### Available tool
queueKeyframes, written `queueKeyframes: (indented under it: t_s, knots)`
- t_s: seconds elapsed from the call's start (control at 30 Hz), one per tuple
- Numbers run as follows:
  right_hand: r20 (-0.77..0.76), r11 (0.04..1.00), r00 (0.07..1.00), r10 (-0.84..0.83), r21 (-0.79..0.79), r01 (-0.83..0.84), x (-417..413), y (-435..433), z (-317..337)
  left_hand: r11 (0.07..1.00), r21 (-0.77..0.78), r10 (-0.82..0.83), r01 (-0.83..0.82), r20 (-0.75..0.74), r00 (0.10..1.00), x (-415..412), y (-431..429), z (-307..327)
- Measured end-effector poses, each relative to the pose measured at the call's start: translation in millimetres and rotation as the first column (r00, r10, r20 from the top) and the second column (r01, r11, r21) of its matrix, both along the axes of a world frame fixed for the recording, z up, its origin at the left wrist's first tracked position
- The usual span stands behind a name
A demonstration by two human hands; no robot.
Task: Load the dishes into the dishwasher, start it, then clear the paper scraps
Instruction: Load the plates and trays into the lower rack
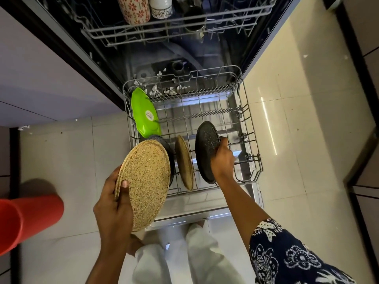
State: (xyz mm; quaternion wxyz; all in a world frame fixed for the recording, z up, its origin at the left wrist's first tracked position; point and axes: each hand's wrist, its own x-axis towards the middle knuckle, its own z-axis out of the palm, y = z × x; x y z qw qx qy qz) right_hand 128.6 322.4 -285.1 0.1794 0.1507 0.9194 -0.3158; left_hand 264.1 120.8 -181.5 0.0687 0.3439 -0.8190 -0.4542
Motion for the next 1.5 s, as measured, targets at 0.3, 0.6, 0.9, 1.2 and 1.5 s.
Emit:
queueKeyframes:
  t_s: [0.3, 0.6, 0.9, 1.2, 1.5]
  knots:
    - [-0.048, 1.0, 0.999, 0.01, 0.027, -0.009, 13, 7, 1, 0.999, 0.029, 0.03, -0.03, 0.001, 1.0, 0, -3, 0]
    - [0.033, 0.996, 0.996, 0.083, 0.003, -0.084, -9, 2, -11, 0.999, 0.021, 0.032, -0.031, -0.026, 0.999, -3, -2, -3]
    - [-0.052, 0.994, 0.993, 0.108, 0.017, -0.107, -10, 9, -6, 0.998, 0.036, 0.06, -0.059, -0.043, 0.997, -4, -3, -5]
    - [-0.097, 0.983, 0.98, 0.176, 0.065, -0.17, 2, 13, -10, 0.995, 0.056, 0.088, -0.084, -0.062, 0.994, -4, -10, -10]
    - [0.126, 0.932, 0.951, 0.282, 0.2, -0.302, -5, 0, -48, 0.994, 0.078, 0.081, -0.074, -0.093, 0.992, -6, -9, -14]
